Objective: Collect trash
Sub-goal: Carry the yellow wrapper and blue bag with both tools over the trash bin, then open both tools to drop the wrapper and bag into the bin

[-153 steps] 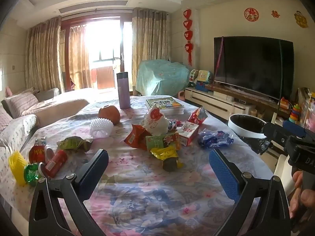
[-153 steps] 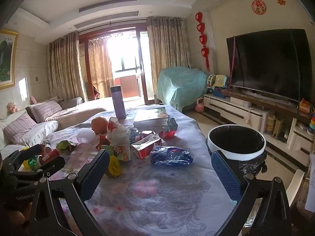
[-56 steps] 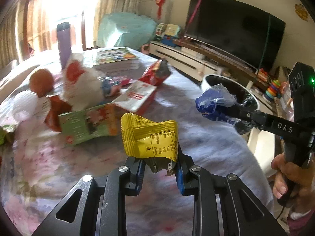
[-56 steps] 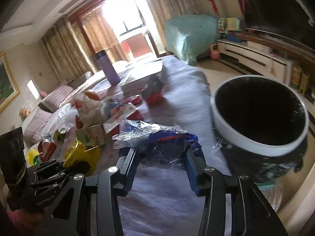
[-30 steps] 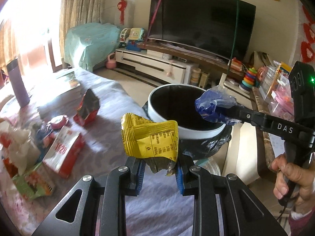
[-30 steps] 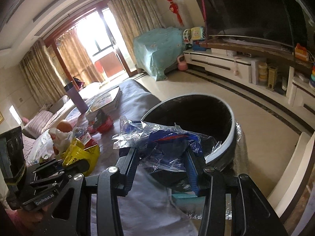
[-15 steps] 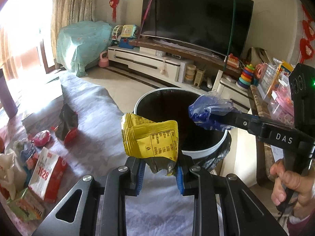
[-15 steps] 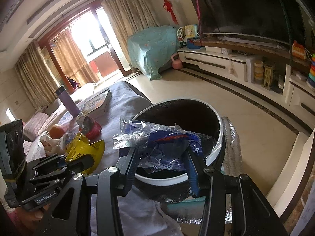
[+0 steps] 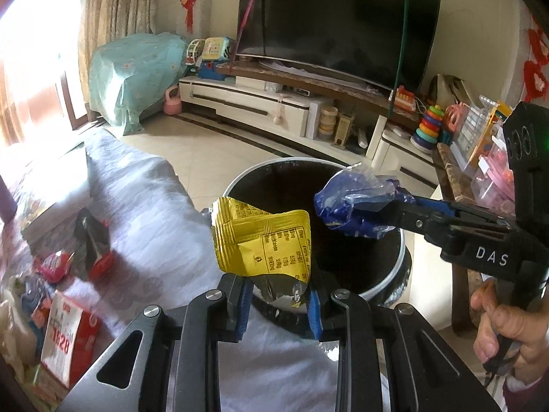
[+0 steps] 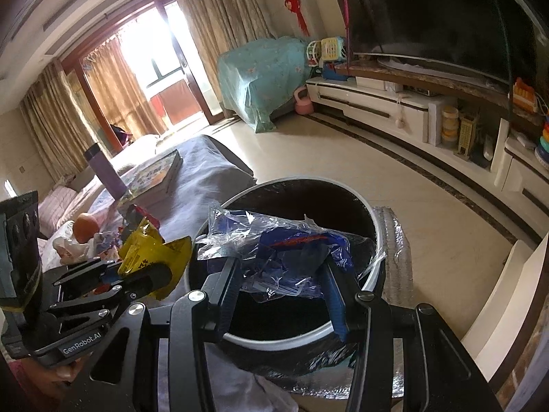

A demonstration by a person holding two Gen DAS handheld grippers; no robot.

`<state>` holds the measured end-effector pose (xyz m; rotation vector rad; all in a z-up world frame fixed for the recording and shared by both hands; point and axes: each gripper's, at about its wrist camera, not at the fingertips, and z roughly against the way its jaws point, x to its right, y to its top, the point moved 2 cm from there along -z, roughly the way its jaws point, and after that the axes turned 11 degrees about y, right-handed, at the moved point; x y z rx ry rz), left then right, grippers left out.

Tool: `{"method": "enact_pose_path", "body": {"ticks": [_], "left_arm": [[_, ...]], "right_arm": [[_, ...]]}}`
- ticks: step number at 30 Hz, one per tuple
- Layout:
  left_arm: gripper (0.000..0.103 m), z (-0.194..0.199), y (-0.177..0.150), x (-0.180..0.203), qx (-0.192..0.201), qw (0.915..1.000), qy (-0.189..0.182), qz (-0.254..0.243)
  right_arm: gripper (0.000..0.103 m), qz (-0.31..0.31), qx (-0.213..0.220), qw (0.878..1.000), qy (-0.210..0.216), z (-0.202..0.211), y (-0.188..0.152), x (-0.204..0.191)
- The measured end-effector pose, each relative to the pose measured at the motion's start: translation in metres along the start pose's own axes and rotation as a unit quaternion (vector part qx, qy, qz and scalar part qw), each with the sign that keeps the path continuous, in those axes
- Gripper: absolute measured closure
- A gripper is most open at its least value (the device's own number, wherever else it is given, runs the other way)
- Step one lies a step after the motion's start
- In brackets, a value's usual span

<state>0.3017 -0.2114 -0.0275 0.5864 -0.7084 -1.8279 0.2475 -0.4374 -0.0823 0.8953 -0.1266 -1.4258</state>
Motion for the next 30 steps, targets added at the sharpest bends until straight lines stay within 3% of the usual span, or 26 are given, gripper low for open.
{"method": "enact_pose_path", "body": {"ticks": [8, 13, 17, 30], "left_arm": [[0.076, -0.025, 0.012, 0.003, -0.011, 0.9999, -0.005, 0.0], [0.069, -0.038, 0.015, 0.002, -0.019, 0.9998, -0.003, 0.008], [0.041, -0.038, 0.012, -0.002, -0.017, 0.9997, 0.0, 0.017], [0.037, -0.007, -0.022, -0.022, -0.011, 0.9988, 0.004, 0.048]], "right_arm": [[0.056, 0.004, -0.016, 1.0, -0.009, -0.012, 0.009, 0.009], [0.049, 0.009, -0.035, 0.999, -0.019, -0.021, 0.011, 0.015], [0.03, 0.015, -0.035, 0.999, -0.021, -0.021, 0.012, 0.013], [0.024, 0.003, -0.001, 1.0, -0.012, -0.004, 0.008, 0.004]]}}
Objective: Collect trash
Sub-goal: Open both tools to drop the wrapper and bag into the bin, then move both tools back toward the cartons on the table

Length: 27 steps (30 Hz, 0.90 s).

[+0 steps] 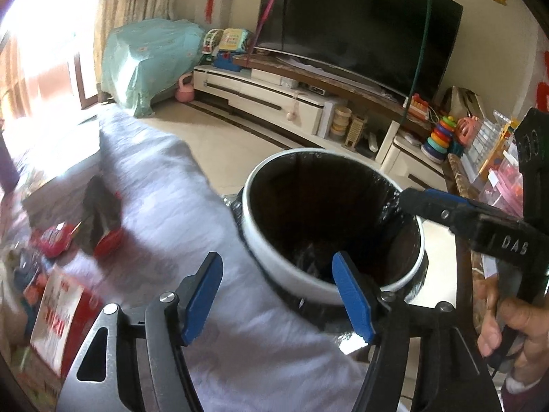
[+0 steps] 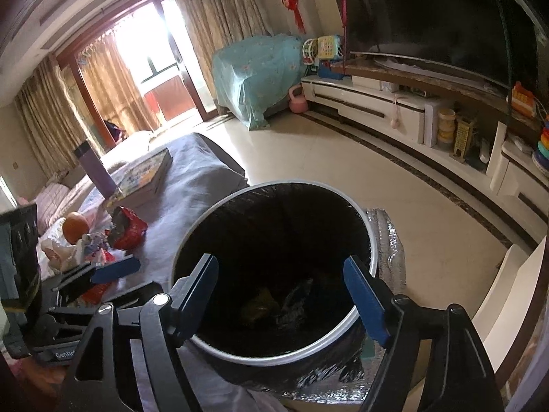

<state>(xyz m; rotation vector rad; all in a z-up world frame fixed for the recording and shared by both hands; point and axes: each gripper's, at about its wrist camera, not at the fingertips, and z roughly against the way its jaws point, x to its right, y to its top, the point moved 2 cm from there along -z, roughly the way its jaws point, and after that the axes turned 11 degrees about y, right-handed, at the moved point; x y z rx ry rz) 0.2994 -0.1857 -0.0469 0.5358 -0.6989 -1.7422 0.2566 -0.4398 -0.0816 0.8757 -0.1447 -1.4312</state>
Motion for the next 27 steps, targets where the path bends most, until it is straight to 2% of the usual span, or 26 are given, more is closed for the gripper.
{"method": "enact_pose_path", "body": {"ticks": [12, 27], "left_arm": [[0.037, 0.064, -0.065, -0.049, 0.006, 0.9985, 0.026, 0.048], [0.037, 0.148, -0.144, -0.112, 0.007, 0.9901, 0.085, 0.111]], "right_arm": [[0.013, -0.011, 0.018, 0.999, 0.044, 0.003, -0.025, -0.048], [0.012, 0.006, -0.024, 0.994, 0.102, -0.03, -0.068, -0.123]]}}
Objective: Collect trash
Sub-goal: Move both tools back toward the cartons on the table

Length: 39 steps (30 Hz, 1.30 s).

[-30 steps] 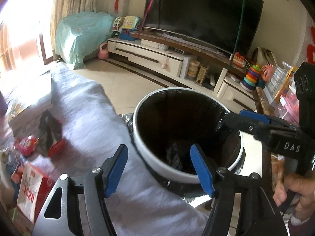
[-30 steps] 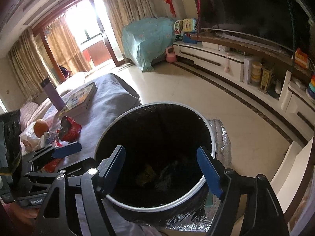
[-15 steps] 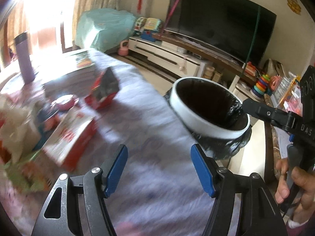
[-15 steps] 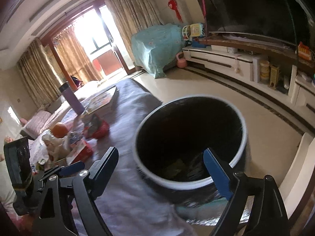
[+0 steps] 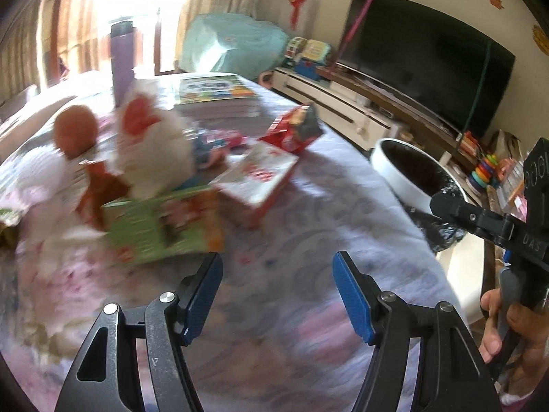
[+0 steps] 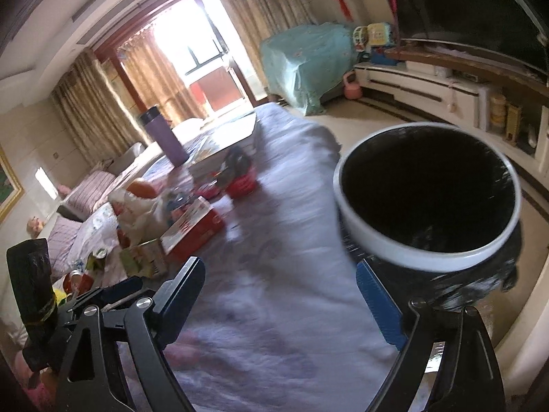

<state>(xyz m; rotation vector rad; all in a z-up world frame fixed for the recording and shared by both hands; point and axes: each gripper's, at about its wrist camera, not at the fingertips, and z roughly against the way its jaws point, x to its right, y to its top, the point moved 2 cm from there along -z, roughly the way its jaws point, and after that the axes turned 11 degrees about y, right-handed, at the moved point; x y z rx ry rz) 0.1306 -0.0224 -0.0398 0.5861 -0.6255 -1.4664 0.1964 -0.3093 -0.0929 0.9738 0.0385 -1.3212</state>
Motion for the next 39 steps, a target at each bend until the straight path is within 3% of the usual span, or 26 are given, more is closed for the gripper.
{"method": "enact_pose_path", "body": {"ticks": [10, 15, 24, 29, 34, 37, 39], "left_arm": [[0.035, 0.031, -0.015, -0.035, -0.007, 0.9981, 0.038, 0.047], [0.023, 0.04, -0.015, -0.042, -0.009, 0.9976, 0.047, 0.051], [0.019, 0.032, -0.005, -0.044, -0.017, 0.9991, 0.039, 0.0], [0.019, 0.018, -0.001, -0.035, -0.026, 0.9993, -0.025, -0.004], [0.02, 0.025, -0.001, -0.019, -0.017, 0.9975, -0.058, -0.036], [0.02, 0.04, -0.01, -0.003, -0.02, 0.9912, -0.116, -0.059], [0.019, 0.05, -0.016, 0.006, -0.01, 0.9911, -0.104, -0.083]], "right_arm": [[0.012, 0.001, -0.02, 1.0, 0.02, -0.028, -0.013, -0.023], [0.012, 0.0, -0.026, 0.999, 0.025, -0.042, -0.013, -0.034], [0.012, 0.008, -0.038, 0.999, 0.033, -0.063, -0.008, -0.048], [0.012, 0.001, -0.036, 0.999, 0.03, -0.067, -0.008, -0.048], [0.012, -0.006, -0.03, 0.999, 0.023, -0.066, -0.005, -0.042], [0.012, -0.012, -0.025, 0.999, 0.019, -0.065, -0.002, -0.039], [0.012, -0.017, -0.026, 0.999, 0.021, -0.067, -0.001, -0.037]]}}
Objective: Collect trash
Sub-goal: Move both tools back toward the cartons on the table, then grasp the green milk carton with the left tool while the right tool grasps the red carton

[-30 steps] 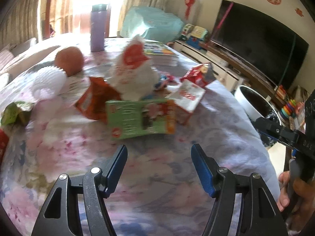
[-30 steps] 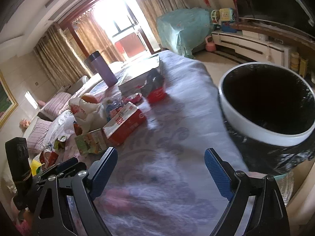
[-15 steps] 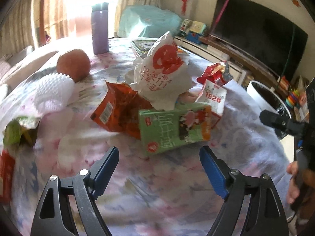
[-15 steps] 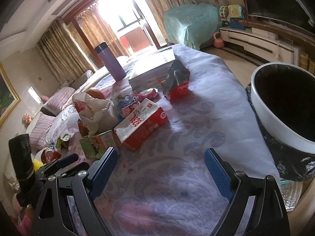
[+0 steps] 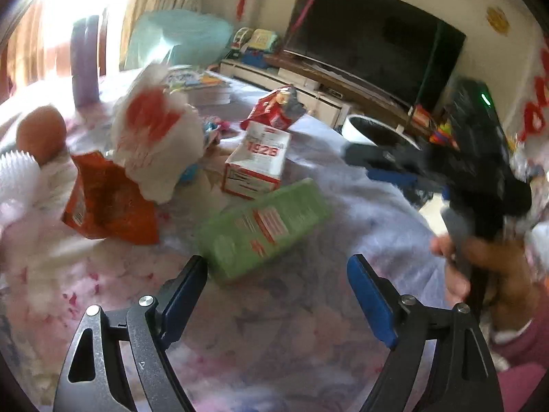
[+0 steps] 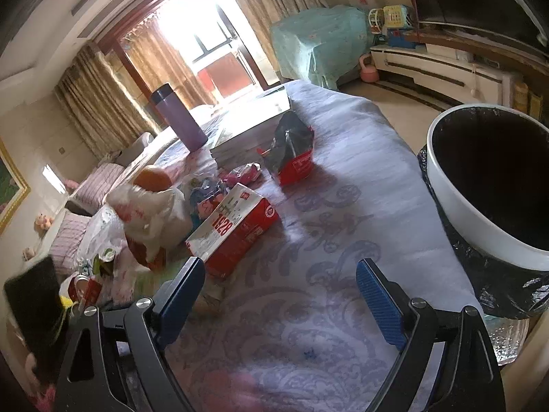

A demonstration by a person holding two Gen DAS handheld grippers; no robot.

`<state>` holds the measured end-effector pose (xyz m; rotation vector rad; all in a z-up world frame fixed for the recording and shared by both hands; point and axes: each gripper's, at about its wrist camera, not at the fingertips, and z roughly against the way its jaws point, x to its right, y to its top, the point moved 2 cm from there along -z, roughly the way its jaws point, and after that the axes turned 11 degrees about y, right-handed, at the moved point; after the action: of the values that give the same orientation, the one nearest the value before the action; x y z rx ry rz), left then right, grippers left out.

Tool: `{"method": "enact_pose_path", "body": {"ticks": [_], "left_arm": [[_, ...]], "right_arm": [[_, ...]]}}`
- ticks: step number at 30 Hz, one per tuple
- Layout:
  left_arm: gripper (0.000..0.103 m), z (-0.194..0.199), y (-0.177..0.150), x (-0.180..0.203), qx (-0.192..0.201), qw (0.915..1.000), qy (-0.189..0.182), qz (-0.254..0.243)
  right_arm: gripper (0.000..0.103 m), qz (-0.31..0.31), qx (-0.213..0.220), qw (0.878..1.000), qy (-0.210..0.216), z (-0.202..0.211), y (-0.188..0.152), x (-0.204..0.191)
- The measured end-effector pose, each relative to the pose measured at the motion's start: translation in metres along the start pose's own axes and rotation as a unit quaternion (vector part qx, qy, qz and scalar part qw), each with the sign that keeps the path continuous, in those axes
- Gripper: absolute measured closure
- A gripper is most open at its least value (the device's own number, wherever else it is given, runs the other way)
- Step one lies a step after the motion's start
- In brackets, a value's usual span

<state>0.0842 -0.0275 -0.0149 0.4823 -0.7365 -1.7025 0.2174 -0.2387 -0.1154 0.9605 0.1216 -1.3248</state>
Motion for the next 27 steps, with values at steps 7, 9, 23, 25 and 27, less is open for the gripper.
{"method": "enact_pose_path", "body": {"ticks": [7, 9, 23, 25, 27], "left_arm": [[0.018, 0.01, 0.001, -0.003, -0.001, 0.998, 0.06, -0.02], [0.018, 0.009, 0.001, -0.005, -0.007, 0.9986, 0.047, -0.025], [0.021, -0.015, 0.007, 0.013, -0.019, 0.9968, 0.036, -0.069], [0.032, -0.017, 0.006, 0.014, -0.017, 0.9969, 0.03, -0.07], [0.038, -0.018, 0.005, 0.014, -0.02, 0.997, 0.035, -0.066]], "right_arm": [[0.012, 0.005, -0.019, 1.0, 0.014, -0.023, 0.008, -0.011], [0.012, 0.006, -0.033, 0.999, 0.019, -0.036, 0.01, -0.016], [0.051, 0.017, -0.079, 0.996, 0.023, -0.094, 0.022, -0.028], [0.058, 0.015, -0.077, 0.996, 0.03, -0.087, 0.023, -0.026], [0.061, 0.022, -0.074, 0.997, 0.028, -0.079, 0.024, -0.026]]}}
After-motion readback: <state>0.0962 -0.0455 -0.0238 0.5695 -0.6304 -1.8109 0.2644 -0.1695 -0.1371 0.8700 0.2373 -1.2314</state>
